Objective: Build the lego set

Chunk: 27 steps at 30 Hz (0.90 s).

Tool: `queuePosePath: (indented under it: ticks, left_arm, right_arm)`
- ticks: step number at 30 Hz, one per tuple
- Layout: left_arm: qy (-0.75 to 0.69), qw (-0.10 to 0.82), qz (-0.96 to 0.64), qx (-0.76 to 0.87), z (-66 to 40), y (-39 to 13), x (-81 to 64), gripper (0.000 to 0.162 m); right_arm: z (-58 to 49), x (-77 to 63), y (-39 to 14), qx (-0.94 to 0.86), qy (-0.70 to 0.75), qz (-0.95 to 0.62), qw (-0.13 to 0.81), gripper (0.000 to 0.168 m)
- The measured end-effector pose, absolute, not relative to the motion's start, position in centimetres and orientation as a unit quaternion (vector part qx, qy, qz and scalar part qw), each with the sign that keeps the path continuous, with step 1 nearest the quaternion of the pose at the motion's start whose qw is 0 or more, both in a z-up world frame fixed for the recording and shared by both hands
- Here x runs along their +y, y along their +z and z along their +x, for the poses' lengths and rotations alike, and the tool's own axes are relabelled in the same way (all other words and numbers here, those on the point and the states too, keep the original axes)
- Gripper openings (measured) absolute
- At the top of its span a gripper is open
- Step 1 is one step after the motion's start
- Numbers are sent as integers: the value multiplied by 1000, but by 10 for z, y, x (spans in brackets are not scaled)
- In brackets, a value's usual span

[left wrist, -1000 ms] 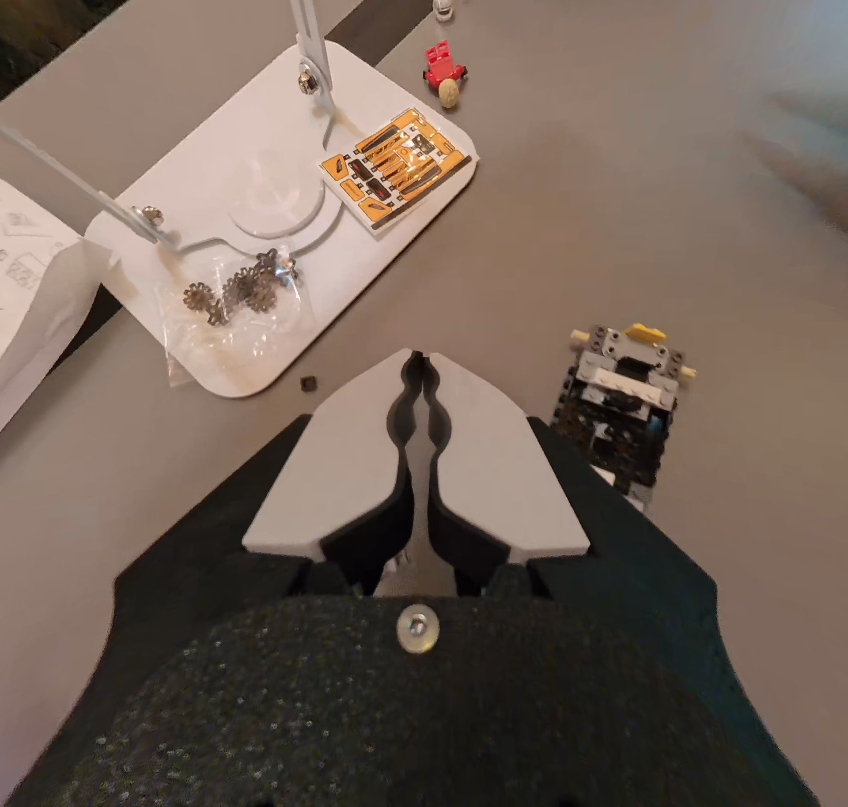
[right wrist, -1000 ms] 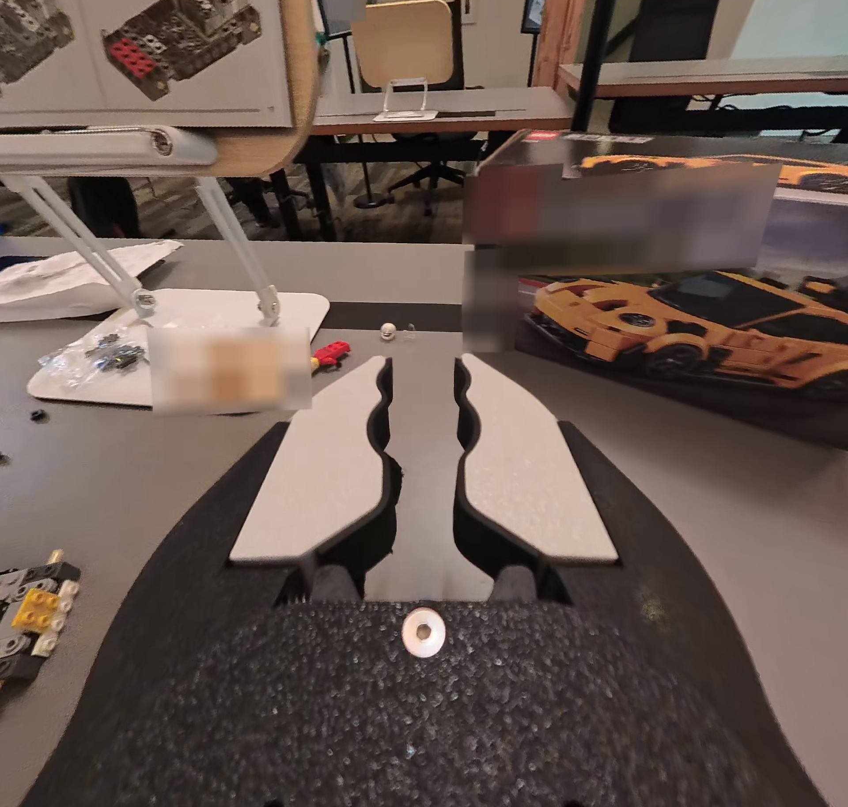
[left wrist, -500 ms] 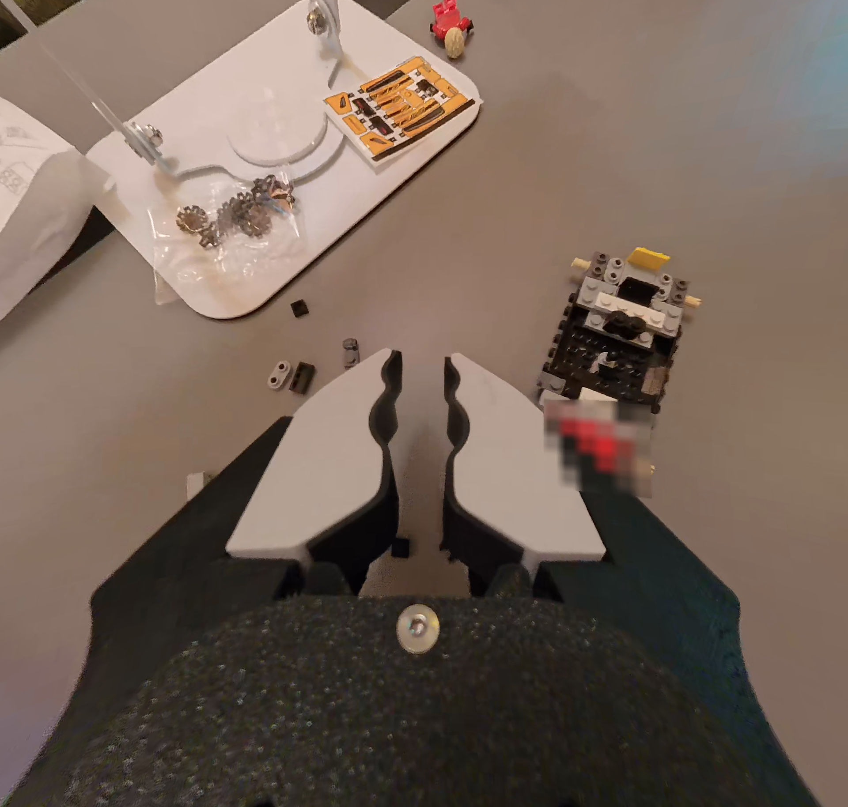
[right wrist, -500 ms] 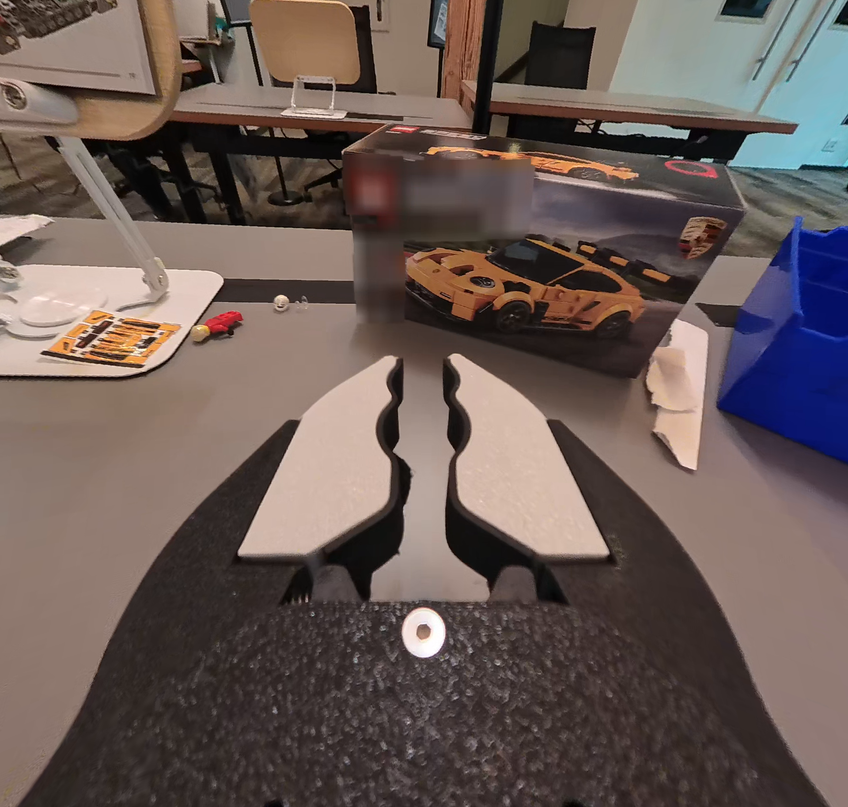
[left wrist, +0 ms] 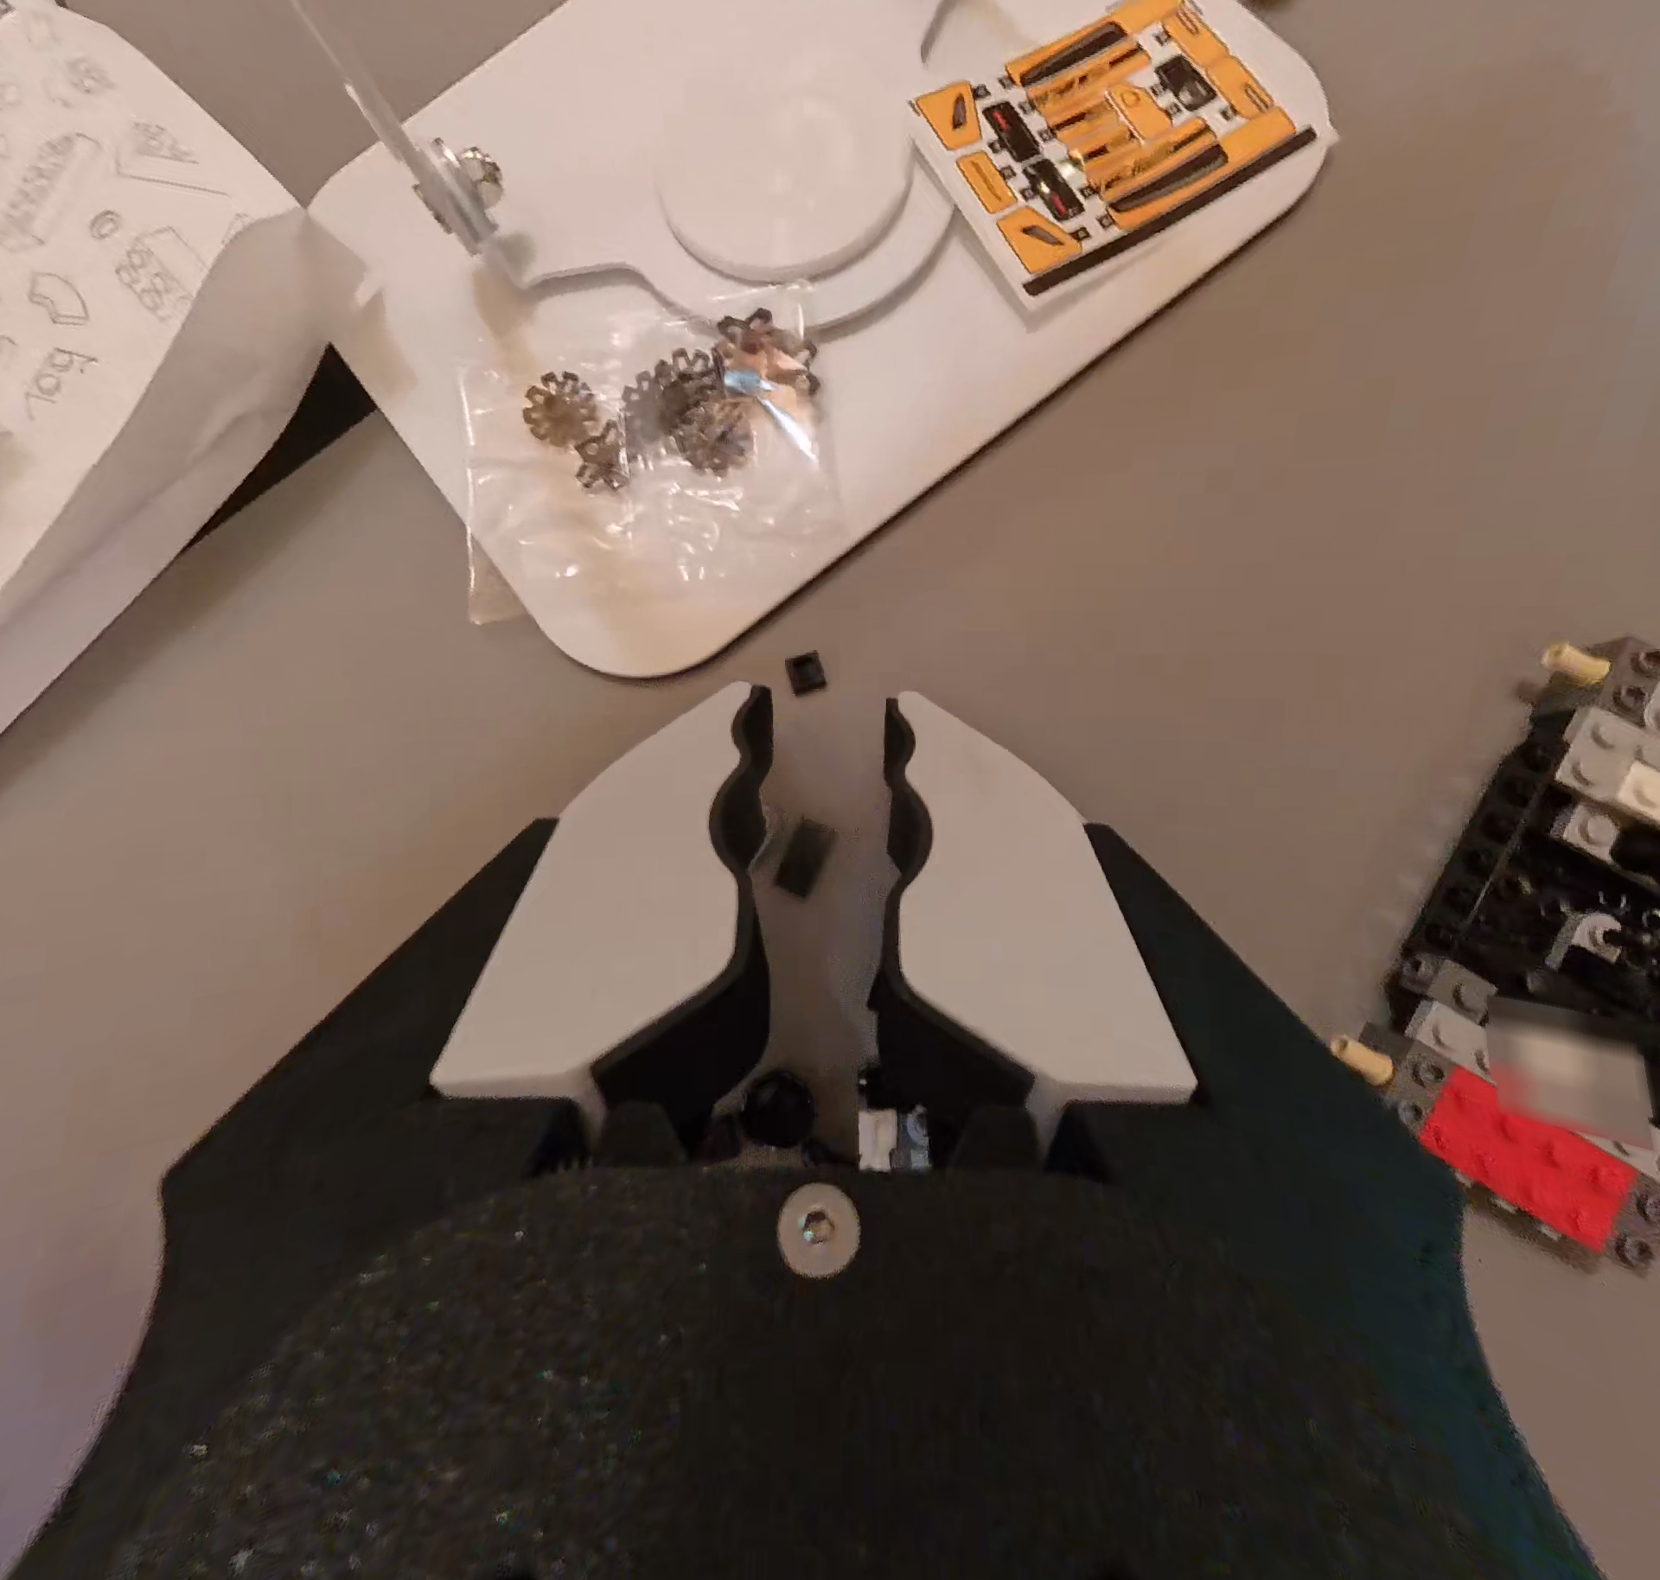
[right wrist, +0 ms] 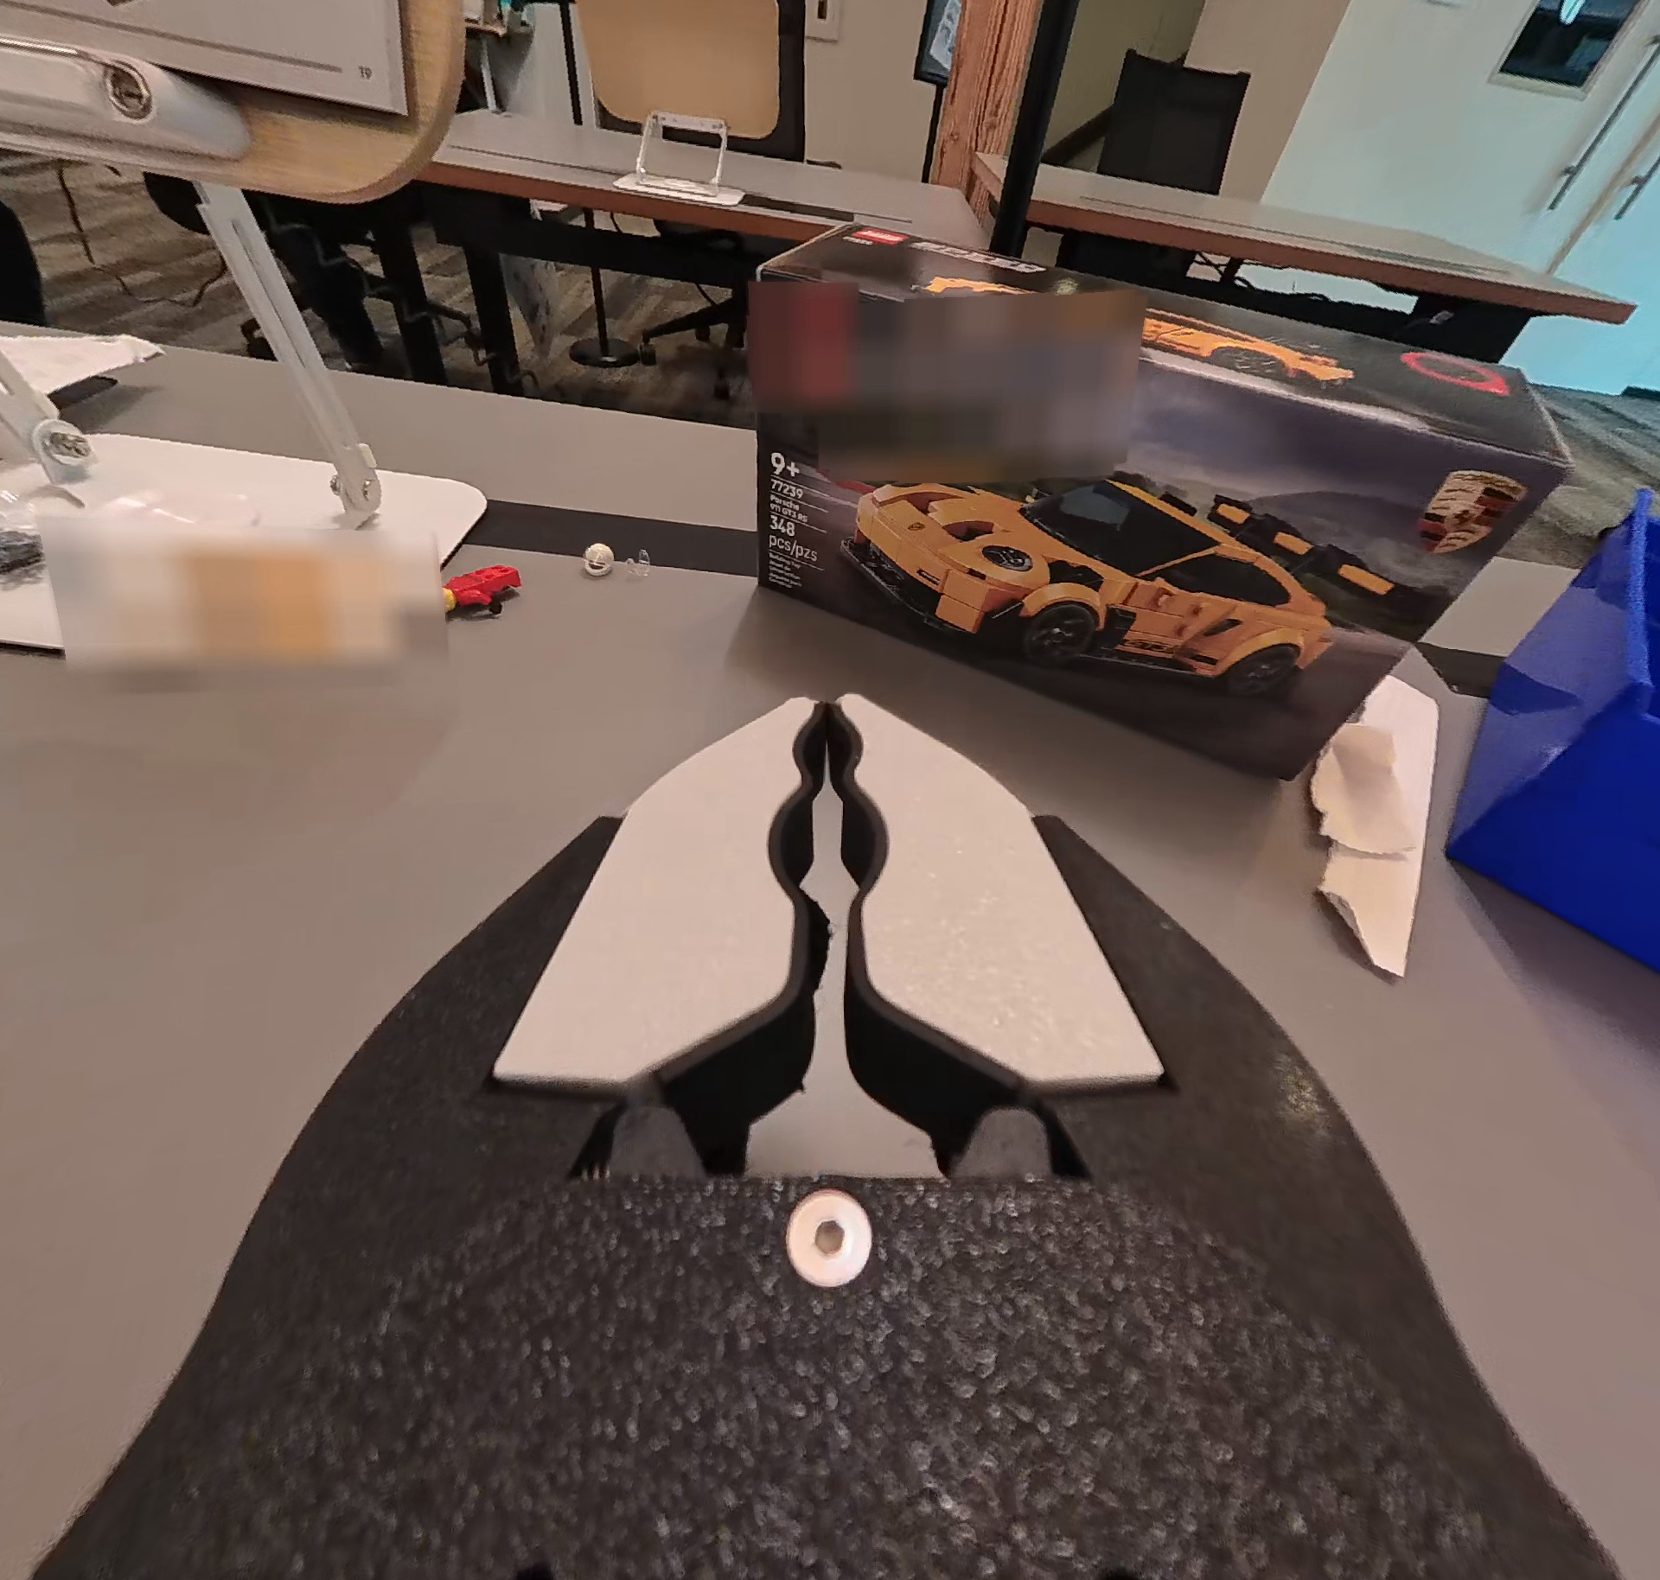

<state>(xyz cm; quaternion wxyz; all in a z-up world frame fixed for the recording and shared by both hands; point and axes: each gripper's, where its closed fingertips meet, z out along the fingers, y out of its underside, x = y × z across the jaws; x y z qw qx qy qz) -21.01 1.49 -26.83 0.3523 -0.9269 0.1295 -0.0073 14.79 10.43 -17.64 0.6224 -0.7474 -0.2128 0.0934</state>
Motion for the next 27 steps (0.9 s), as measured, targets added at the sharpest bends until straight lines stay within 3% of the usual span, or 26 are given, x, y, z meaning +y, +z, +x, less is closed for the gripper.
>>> queuePosePath:
  ticks: [18, 27]
  left_arm:
    - [-33, 316, -938, 136, -208, -279, 8, 1]
    - [-65, 331, -928, 158, -208, -258, -34, 0]
  right_arm:
    - [144, 102, -175, -223, 104, -743, 622, 0]
    - [138, 99, -175, -231, 113, -740, 621, 0]
